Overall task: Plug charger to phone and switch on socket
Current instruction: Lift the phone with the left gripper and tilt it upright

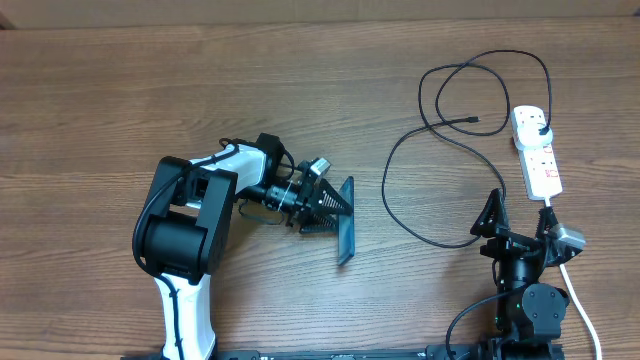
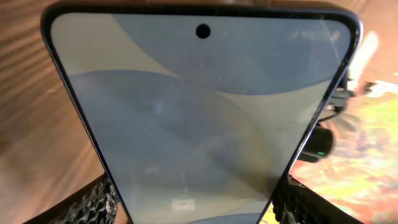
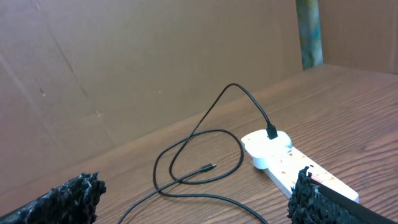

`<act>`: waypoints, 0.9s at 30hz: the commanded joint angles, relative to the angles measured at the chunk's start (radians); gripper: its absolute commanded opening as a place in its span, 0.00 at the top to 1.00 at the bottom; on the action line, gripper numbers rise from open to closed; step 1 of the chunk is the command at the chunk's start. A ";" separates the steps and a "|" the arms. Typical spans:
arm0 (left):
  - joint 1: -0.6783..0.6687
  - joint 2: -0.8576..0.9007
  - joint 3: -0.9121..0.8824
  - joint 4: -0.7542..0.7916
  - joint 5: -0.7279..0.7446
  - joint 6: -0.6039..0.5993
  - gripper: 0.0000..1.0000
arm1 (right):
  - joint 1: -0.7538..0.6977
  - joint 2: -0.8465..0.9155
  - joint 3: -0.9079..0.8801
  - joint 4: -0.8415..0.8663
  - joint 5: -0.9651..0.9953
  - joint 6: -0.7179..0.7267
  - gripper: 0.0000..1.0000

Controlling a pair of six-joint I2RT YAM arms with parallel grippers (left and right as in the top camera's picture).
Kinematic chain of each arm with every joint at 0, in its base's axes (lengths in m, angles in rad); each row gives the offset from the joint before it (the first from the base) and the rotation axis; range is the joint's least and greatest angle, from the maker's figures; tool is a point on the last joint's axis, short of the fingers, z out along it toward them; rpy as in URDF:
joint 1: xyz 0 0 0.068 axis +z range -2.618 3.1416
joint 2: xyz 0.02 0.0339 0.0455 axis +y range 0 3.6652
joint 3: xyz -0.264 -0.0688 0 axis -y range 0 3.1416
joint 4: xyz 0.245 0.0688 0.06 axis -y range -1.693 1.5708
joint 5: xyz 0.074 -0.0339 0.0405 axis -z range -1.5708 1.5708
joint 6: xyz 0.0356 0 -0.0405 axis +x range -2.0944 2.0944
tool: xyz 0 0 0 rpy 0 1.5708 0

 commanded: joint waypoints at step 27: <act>-0.001 0.010 -0.002 -0.003 0.199 -0.481 0.38 | -0.003 -0.010 -0.011 0.006 -0.001 -0.004 0.00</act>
